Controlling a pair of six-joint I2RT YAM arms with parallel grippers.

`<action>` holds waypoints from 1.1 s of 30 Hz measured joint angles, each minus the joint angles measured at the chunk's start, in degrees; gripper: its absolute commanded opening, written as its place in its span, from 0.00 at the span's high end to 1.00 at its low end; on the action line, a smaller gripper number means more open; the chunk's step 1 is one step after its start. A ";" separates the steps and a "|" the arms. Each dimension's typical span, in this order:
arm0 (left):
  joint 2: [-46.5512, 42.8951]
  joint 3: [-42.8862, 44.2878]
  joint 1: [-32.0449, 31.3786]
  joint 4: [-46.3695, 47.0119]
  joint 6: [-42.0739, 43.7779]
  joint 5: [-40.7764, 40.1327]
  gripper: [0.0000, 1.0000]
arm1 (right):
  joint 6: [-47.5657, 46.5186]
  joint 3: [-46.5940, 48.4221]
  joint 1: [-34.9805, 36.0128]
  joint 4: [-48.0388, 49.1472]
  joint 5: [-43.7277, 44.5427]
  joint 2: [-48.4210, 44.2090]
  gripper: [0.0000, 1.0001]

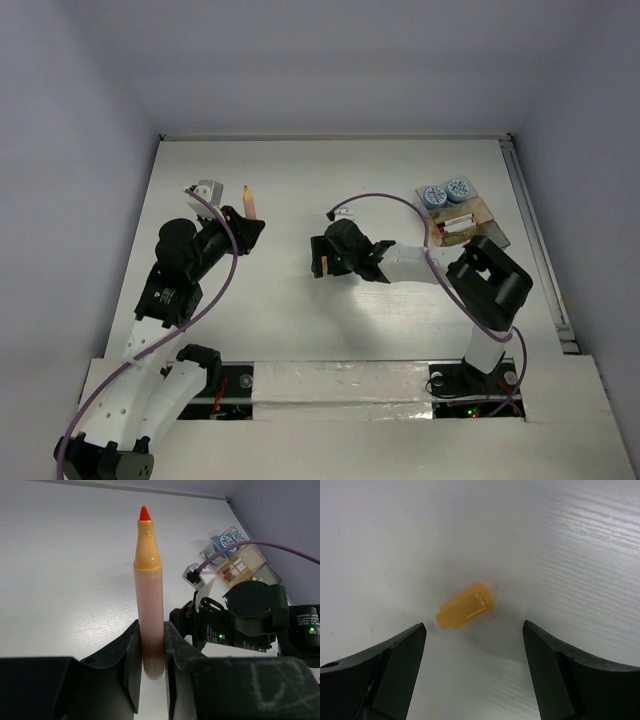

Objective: Sort the stationery into containers
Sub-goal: Close the pen cap on the pen.

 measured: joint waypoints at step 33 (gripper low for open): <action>-0.09 0.00 0.00 0.00 -0.02 0.07 1.00 | -6.56 20.65 2.29 -14.99 3.65 12.85 0.43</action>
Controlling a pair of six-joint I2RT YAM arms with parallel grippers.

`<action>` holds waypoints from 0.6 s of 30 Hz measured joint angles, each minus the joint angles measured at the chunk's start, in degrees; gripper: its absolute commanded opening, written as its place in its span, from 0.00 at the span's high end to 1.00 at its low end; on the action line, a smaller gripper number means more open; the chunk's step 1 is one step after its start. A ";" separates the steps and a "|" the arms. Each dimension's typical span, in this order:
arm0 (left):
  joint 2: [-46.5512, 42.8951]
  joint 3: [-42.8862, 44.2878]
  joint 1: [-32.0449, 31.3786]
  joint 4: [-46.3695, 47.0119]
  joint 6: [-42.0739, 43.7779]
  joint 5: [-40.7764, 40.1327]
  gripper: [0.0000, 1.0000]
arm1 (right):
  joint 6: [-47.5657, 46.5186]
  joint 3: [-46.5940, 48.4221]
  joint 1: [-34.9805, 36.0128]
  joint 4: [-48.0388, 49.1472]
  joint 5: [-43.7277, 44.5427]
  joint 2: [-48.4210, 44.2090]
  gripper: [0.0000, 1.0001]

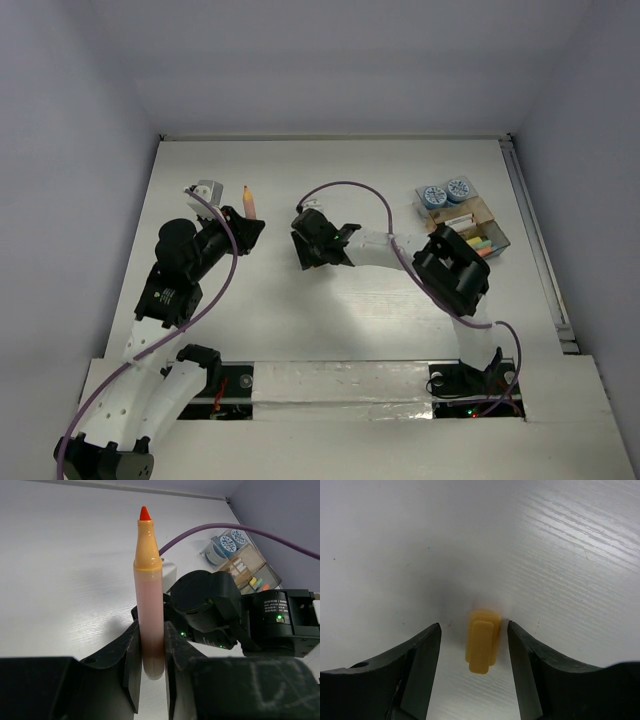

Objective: Sort the stationery into containers
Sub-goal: Close the pen cap on the pen.

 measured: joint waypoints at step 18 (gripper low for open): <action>0.11 0.00 0.00 0.00 -0.02 0.00 1.00 | -1.49 6.60 1.86 -8.17 6.36 3.32 0.91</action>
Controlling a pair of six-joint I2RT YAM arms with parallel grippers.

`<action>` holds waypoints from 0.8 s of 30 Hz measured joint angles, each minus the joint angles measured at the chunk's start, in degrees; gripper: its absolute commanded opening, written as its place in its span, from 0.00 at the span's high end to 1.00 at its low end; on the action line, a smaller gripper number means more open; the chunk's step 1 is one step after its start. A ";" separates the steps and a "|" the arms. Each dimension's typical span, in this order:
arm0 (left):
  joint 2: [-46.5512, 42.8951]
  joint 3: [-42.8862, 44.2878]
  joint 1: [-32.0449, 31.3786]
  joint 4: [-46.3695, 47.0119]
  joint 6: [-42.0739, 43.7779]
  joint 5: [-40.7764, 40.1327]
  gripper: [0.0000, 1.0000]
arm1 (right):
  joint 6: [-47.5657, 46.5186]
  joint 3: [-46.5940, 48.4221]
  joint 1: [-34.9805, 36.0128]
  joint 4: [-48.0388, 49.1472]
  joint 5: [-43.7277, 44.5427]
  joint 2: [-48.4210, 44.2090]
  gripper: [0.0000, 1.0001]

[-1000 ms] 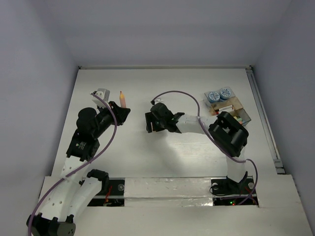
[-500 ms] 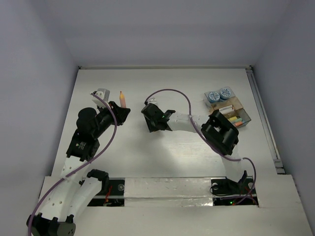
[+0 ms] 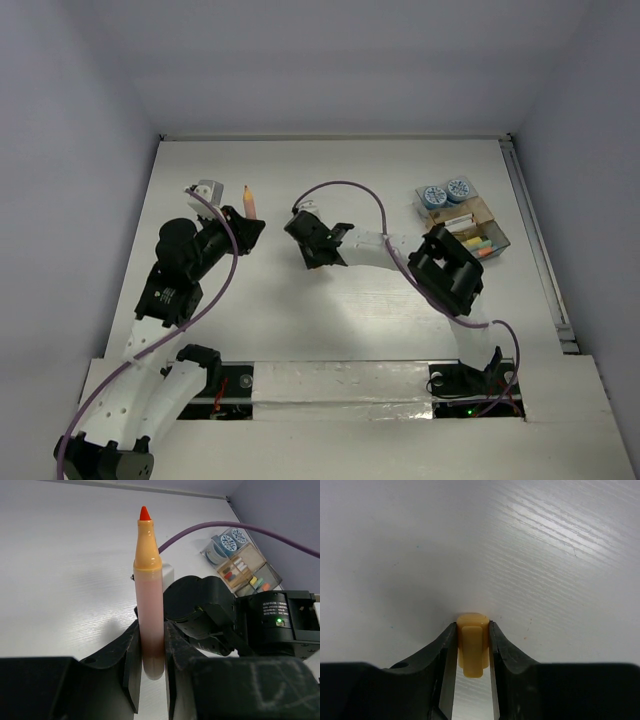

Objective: Sort the stationery into containers
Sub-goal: Close the pen cap on the pen.

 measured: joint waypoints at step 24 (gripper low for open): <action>9.99 0.00 -0.22 1.86 0.07 11.74 1.00 | 2.89 -11.23 0.04 34.29 -5.77 -34.07 1.00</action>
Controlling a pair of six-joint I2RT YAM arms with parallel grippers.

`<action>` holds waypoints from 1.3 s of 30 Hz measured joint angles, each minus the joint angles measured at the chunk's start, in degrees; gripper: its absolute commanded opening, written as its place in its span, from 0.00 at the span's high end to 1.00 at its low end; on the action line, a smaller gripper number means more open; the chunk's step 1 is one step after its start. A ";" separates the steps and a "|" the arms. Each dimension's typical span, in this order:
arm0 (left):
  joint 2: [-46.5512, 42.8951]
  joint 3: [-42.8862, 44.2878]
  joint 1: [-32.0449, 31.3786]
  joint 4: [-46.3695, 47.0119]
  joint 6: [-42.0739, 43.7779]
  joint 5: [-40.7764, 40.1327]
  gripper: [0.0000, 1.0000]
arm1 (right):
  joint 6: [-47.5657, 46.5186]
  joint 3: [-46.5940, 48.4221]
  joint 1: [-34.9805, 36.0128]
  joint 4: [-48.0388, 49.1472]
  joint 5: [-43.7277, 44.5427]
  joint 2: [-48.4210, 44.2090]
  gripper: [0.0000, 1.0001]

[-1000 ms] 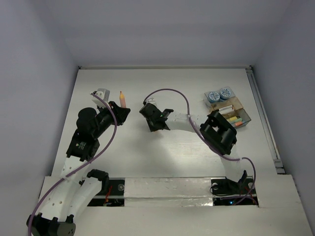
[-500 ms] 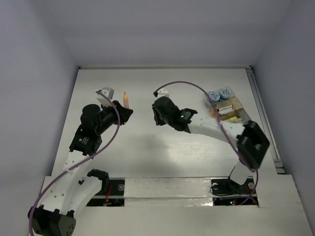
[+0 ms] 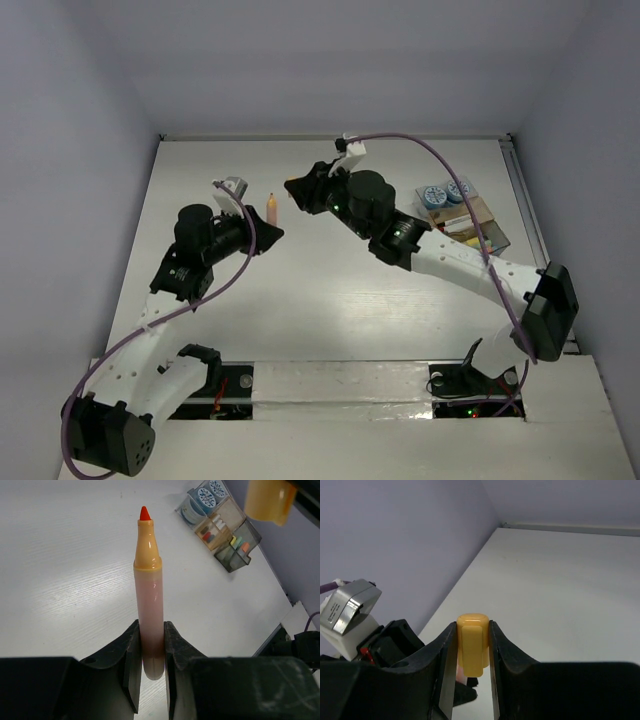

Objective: Sort the stationery into containers
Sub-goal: Close the pen cap on the pen.

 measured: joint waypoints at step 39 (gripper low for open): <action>-1.42 0.00 -2.84 0.61 0.46 -0.26 1.00 | 4.04 7.21 0.22 1.88 -2.36 10.10 1.00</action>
